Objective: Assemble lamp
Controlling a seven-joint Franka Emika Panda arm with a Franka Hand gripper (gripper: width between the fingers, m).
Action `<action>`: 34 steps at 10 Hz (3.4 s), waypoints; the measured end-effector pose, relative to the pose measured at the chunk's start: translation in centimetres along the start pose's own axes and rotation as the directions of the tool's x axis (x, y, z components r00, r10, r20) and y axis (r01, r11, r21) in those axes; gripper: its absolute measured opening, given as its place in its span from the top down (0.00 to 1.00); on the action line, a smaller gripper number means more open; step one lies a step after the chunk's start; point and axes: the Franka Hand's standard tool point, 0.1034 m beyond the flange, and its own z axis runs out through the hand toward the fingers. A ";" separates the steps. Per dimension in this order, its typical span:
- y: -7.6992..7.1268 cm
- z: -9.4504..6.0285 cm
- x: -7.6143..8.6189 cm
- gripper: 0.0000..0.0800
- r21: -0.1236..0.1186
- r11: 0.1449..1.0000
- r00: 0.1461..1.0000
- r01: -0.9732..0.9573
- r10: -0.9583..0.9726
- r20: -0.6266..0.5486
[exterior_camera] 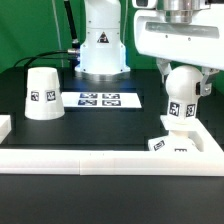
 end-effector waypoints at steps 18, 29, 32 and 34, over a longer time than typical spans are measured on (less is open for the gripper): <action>0.2 0.1 0.5 0.13 -0.010 0.592 0.592 0.806 -0.806 -0.005; 0.0 0.1 0.8 0.13 -0.042 -0.247 -0.246 0.968 -0.969 0.025; -0.3 0.2 0.7 0.13 -0.052 -0.487 -0.484 0.872 -0.873 0.056; -0.3 0.2 0.6 0.13 -0.049 -0.599 -0.595 0.800 -0.800 0.072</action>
Offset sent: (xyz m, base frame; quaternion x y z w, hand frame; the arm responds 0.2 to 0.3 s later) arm 0.0000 0.0000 0.0000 0.0000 0.0000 0.1938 0.9810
